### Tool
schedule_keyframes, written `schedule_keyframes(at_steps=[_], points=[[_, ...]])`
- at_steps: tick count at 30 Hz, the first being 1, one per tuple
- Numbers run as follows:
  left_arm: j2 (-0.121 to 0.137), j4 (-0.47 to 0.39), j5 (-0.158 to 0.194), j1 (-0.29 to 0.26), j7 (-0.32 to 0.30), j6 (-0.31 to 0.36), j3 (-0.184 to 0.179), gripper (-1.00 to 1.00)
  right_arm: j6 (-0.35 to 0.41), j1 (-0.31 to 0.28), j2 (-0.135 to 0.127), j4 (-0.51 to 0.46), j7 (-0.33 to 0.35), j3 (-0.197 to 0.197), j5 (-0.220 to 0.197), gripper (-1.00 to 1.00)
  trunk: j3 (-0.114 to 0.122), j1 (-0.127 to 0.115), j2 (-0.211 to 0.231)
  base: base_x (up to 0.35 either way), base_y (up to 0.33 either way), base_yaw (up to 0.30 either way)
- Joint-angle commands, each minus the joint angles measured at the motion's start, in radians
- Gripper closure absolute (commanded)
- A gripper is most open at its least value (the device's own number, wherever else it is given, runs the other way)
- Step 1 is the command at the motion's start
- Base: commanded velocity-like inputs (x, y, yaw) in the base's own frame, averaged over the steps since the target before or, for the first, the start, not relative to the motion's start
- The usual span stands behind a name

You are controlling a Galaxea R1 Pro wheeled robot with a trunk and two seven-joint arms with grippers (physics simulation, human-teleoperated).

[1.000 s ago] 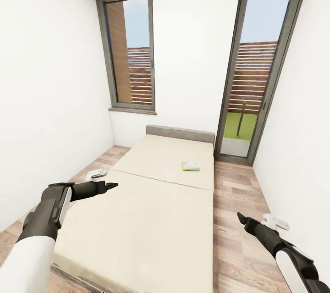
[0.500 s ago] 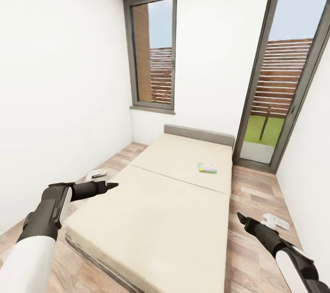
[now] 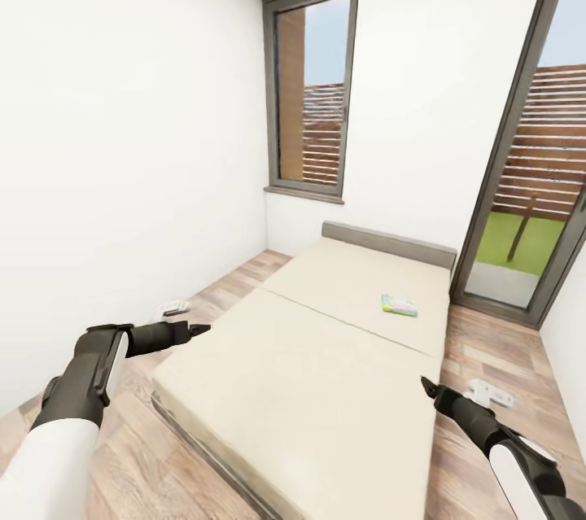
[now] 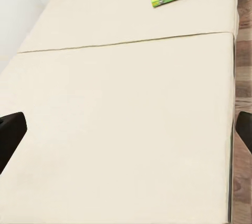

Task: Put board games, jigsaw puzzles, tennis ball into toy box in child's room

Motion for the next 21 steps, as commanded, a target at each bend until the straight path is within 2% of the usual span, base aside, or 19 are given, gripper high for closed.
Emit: schedule_keyframes(at_steps=[1, 7, 21], points=[[-0.001, 0.000, -0.011, -0.001, -0.010, 0.003, 0.002, -1.00, 0.004, 0.000, -0.001, -0.001, -0.008, 0.000, -0.011, -1.00, -0.001, 0.000, -0.001, -0.051, -0.194, 0.286], [-0.001, 0.000, -0.011, -0.001, -0.010, 0.003, 0.002, -1.00, 0.005, 0.000, -0.001, -0.001, -0.008, 0.000, -0.011, -1.00, -0.001, 0.000, -0.001, -0.029, -0.180, 0.286], [-0.001, 0.000, -0.011, -0.001, -0.010, 0.003, 0.002, -1.00, 0.012, -0.002, -0.001, -0.001, -0.008, 0.000, -0.014, -1.00, -0.013, 0.000, -0.001, -0.002, -0.011, 0.260]])
